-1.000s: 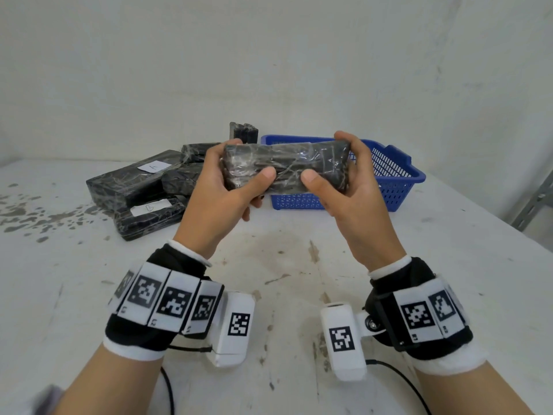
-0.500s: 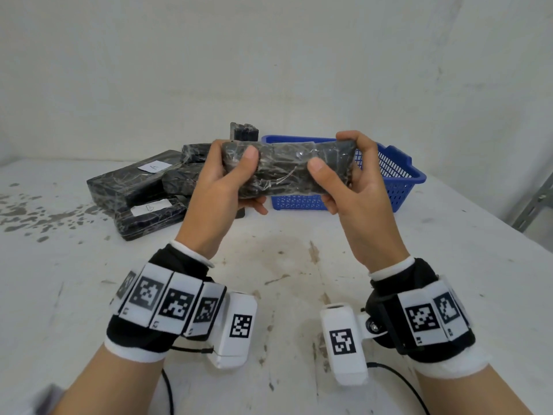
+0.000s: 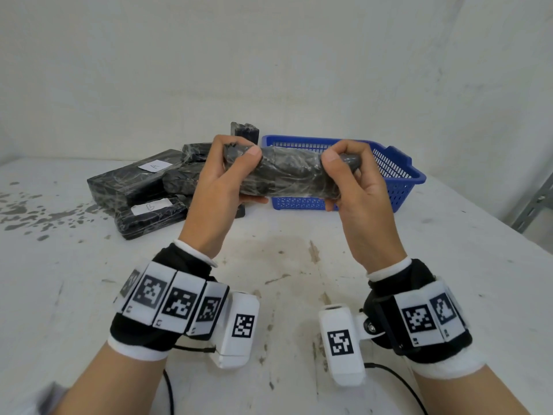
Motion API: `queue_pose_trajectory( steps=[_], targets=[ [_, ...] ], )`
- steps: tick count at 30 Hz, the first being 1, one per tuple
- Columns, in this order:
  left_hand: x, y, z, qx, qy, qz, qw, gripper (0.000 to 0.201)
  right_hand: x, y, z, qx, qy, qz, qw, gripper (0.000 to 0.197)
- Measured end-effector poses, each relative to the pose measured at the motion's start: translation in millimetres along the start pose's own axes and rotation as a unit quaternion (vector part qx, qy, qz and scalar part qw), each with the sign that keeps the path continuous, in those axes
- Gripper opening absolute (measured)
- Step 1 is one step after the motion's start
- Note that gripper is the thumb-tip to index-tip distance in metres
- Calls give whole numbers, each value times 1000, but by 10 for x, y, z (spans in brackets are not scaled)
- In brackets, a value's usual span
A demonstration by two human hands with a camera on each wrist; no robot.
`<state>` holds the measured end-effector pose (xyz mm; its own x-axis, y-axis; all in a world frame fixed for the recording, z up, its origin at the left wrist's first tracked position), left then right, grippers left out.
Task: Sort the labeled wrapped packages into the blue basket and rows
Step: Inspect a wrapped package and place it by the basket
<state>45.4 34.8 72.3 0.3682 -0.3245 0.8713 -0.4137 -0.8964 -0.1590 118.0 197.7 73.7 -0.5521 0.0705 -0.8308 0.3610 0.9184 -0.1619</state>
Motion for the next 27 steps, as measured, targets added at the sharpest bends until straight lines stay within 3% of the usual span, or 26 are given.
queue_pose_trajectory(
  steps=[6, 10, 13, 15, 19, 24, 27],
  targets=[
    [-14, -17, 0, 1, 4, 12, 1000, 6, 56, 4, -12, -2, -3, 10, 1000, 5],
    [-42, -33, 22, 3, -1, -6, 1000, 19, 62, -58, 10, -27, 1, 36, 999, 31],
    [-34, -33, 21, 1, -15, -25, 1000, 26, 105, -61, 19, -31, -10, 66, 997, 40],
    [11, -18, 20, -2, -35, -32, 999, 27, 114, -42, 16, -25, -16, 73, 997, 38],
    [37, -17, 5, -14, -37, -8, 999, 11, 97, 5, -5, -10, -8, 57, 998, 31],
    [55, -33, -2, -25, -29, 18, 999, 13, 50, 16, -22, 0, -6, 30, 1000, 12],
    [45, -19, -9, -24, -19, 24, 999, 16, 79, 37, -39, 8, -27, 8, 1000, 16]
  ],
)
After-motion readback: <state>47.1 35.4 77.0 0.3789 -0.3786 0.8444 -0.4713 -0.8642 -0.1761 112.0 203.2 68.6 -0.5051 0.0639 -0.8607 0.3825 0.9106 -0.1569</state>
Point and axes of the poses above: each hand's wrist, its own z-axis away from the middle knuckle, its own y-axis out of the back of the hand, x = y × z, the point moved 9 cm from there along -z, towards the middle knuckle
